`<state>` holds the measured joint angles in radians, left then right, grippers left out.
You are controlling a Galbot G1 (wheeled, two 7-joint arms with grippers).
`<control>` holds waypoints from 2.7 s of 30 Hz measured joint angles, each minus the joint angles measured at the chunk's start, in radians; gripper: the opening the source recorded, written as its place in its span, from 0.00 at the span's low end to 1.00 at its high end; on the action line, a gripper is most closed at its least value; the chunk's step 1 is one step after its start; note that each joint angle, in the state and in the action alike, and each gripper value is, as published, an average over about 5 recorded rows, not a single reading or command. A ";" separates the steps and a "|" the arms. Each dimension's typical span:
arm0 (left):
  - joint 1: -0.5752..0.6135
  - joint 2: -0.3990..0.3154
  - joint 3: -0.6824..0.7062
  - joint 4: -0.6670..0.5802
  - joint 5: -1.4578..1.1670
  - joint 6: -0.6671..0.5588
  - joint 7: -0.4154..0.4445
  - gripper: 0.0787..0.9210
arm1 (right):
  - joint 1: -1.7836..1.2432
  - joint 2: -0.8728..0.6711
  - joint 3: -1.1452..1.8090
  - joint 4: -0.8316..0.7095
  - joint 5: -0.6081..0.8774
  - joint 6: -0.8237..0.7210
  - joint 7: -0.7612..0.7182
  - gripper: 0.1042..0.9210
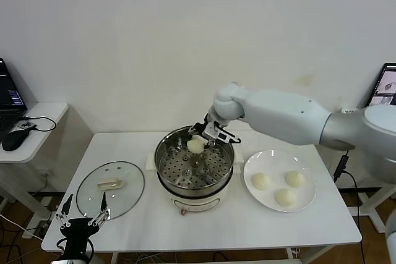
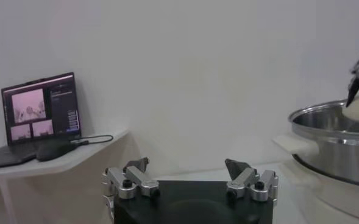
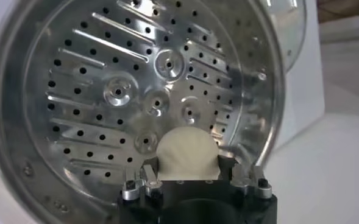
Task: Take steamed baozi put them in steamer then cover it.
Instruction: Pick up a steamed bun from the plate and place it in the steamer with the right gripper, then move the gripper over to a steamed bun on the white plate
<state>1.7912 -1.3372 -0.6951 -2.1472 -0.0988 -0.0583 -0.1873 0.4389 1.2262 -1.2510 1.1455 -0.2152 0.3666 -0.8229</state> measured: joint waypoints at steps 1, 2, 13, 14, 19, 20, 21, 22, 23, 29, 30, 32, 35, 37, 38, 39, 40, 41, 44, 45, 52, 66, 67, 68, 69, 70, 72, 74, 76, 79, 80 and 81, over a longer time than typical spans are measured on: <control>0.000 0.000 0.000 0.001 0.000 0.000 0.000 0.88 | -0.007 0.004 0.004 -0.009 -0.013 0.009 0.004 0.63; -0.001 -0.001 0.001 0.002 0.001 0.000 0.000 0.88 | -0.014 0.009 0.009 -0.018 -0.026 0.018 0.008 0.63; -0.003 -0.005 0.005 0.007 0.004 -0.002 -0.001 0.88 | -0.051 0.042 0.039 -0.088 -0.126 0.090 0.050 0.79; -0.002 -0.005 0.006 0.006 0.004 -0.002 -0.001 0.88 | -0.051 0.043 0.040 -0.089 -0.127 0.092 0.052 0.82; -0.004 -0.007 0.012 0.002 0.009 -0.001 -0.001 0.88 | -0.023 0.034 0.034 -0.070 -0.084 0.079 0.045 0.88; -0.004 -0.008 0.013 0.000 0.010 -0.001 -0.001 0.88 | -0.011 0.030 0.030 -0.058 -0.063 0.067 0.039 0.88; -0.005 -0.008 0.015 -0.002 0.011 0.001 -0.001 0.88 | 0.004 0.023 0.026 -0.044 -0.037 0.051 0.031 0.88; -0.005 -0.008 0.016 -0.004 0.011 0.002 -0.001 0.88 | 0.021 0.014 0.022 -0.027 -0.006 0.031 0.021 0.88; -0.005 -0.008 0.016 -0.007 0.012 0.004 -0.001 0.88 | 0.039 0.004 0.018 -0.008 0.027 0.006 0.010 0.88; -0.003 -0.001 0.017 -0.022 0.012 0.015 -0.001 0.88 | 0.152 -0.098 0.005 0.127 0.214 -0.191 -0.057 0.88; -0.003 0.001 0.017 -0.024 0.011 0.016 -0.001 0.88 | 0.168 -0.120 0.002 0.151 0.240 -0.226 -0.065 0.88; -0.003 0.005 0.015 -0.027 0.011 0.018 -0.001 0.88 | 0.197 -0.168 -0.006 0.202 0.289 -0.297 -0.077 0.88; -0.004 0.011 0.010 -0.029 0.008 0.021 -0.001 0.88 | 0.228 -0.247 -0.020 0.279 0.349 -0.395 -0.088 0.88; -0.005 0.016 0.007 -0.029 0.007 0.023 -0.002 0.88 | 0.244 -0.304 -0.030 0.327 0.377 -0.455 -0.093 0.88; -0.005 0.018 0.005 -0.029 0.007 0.024 -0.002 0.88 | 0.251 -0.334 -0.036 0.350 0.388 -0.482 -0.095 0.88; -0.005 0.020 0.004 -0.029 0.007 0.025 -0.002 0.88 | 0.256 -0.362 -0.041 0.371 0.397 -0.506 -0.097 0.88; -0.004 0.021 0.003 -0.029 0.007 0.026 -0.003 0.88 | 0.261 -0.391 -0.045 0.390 0.404 -0.529 -0.100 0.88; -0.004 0.023 0.002 -0.028 0.007 0.026 -0.003 0.88 | 0.263 -0.420 -0.048 0.408 0.408 -0.549 -0.102 0.88; -0.004 0.025 0.003 -0.027 0.007 0.027 -0.003 0.88 | 0.259 -0.501 -0.052 0.450 0.412 -0.597 -0.106 0.88; -0.004 0.025 0.003 -0.027 0.006 0.028 -0.003 0.88 | 0.251 -0.526 -0.050 0.460 0.410 -0.611 -0.106 0.88; -0.011 0.032 0.000 -0.018 0.005 0.034 -0.003 0.88 | 0.123 -0.653 0.009 0.499 0.370 -0.672 -0.108 0.88; -0.033 0.028 -0.002 0.004 0.007 0.051 -0.002 0.88 | -0.176 -0.669 0.187 0.412 0.214 -0.655 -0.163 0.88; -0.035 0.028 -0.002 0.006 0.007 0.052 -0.002 0.88 | -0.193 -0.661 0.197 0.399 0.203 -0.650 -0.166 0.88; -0.036 0.028 -0.001 0.008 0.007 0.052 -0.002 0.88 | -0.208 -0.653 0.206 0.387 0.194 -0.646 -0.168 0.88; -0.037 0.027 -0.001 0.010 0.007 0.052 -0.002 0.88 | -0.223 -0.645 0.215 0.375 0.186 -0.643 -0.169 0.88; -0.038 0.027 -0.001 0.012 0.007 0.052 -0.002 0.88 | -0.238 -0.636 0.224 0.362 0.177 -0.639 -0.170 0.88; -0.039 0.027 -0.002 0.016 0.006 0.052 -0.002 0.88 | -0.267 -0.617 0.241 0.338 0.161 -0.634 -0.171 0.88; -0.040 0.027 -0.003 0.019 0.006 0.052 -0.002 0.88 | -0.294 -0.596 0.257 0.314 0.146 -0.628 -0.172 0.88; -0.041 0.027 -0.004 0.023 0.005 0.052 -0.002 0.88 | -0.317 -0.576 0.271 0.291 0.132 -0.623 -0.172 0.88; -0.043 0.027 -0.007 0.028 0.005 0.052 -0.002 0.88 | -0.348 -0.545 0.287 0.258 0.113 -0.615 -0.172 0.88; -0.044 0.027 -0.007 0.029 0.004 0.052 -0.002 0.88 | -0.357 -0.535 0.291 0.247 0.107 -0.612 -0.172 0.88; -0.045 0.027 -0.008 0.031 0.004 0.052 -0.002 0.88 | -0.366 -0.526 0.296 0.237 0.101 -0.610 -0.172 0.88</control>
<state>1.7458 -1.3097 -0.7028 -2.1160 -0.0948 -0.0064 -0.1891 0.0731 0.7002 -0.9552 1.3822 -0.1140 -0.2432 -0.9948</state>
